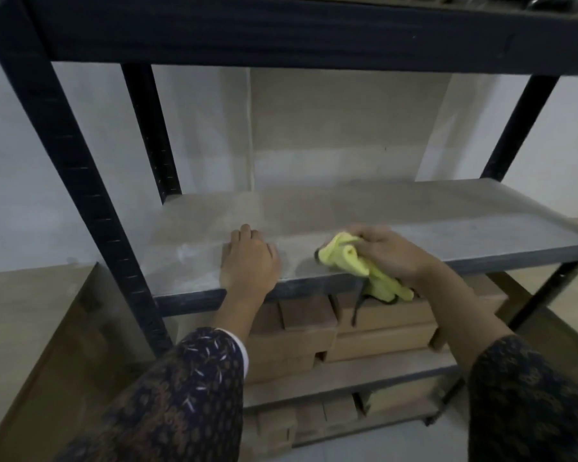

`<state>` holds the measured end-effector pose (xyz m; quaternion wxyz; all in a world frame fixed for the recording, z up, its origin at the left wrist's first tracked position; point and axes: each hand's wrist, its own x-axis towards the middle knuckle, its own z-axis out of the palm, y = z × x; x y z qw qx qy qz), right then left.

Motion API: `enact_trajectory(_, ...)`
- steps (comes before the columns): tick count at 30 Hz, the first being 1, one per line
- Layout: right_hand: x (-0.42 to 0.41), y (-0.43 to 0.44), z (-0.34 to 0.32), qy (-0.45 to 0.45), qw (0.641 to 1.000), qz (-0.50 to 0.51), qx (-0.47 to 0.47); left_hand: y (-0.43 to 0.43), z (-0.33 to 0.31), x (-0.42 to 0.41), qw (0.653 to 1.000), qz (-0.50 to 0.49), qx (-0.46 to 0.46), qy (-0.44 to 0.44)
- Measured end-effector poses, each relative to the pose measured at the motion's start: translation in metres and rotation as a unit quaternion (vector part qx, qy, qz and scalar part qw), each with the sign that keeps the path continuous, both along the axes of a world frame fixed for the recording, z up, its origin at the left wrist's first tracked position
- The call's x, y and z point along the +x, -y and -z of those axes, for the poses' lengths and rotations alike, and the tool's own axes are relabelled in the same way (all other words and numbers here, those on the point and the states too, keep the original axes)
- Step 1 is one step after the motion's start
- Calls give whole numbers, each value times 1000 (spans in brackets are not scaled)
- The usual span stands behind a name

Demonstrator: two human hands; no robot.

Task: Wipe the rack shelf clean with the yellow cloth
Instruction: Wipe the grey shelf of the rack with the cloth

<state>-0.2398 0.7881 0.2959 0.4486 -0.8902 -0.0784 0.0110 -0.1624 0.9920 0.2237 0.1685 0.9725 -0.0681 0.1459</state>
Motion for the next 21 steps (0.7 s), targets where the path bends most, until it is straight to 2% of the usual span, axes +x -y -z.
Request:
enact_trajectory(2, 17, 10, 5, 88, 986, 139, -11, 0, 0, 0, 1000, -2, 0, 3)
enact_trajectory(4, 41, 15, 18, 94, 968, 218, -76, 0, 0, 1, 1000, 0, -1, 4)
enact_trajectory(7, 60, -2, 37, 25, 959, 194, -206, 0, 1, 3, 1000, -1, 0, 9)
enact_trajectory(9, 56, -17, 38, 23, 954, 149, -258, 1, 1, 4, 1000, -3, 2, 10)
enact_trajectory(15, 16, -15, 45, 57, 992, 20, -114, 2, -2, 3, 1000, -5, -6, -8)
enact_trajectory(18, 3, -9, 36, 38, 995, -24, -85, 1, -2, 2, 1000, 2, -4, -10)
enact_trajectory(21, 8, -7, 21, 15, 996, -15, -89, -4, -2, 5, 1000, 13, -20, -14)
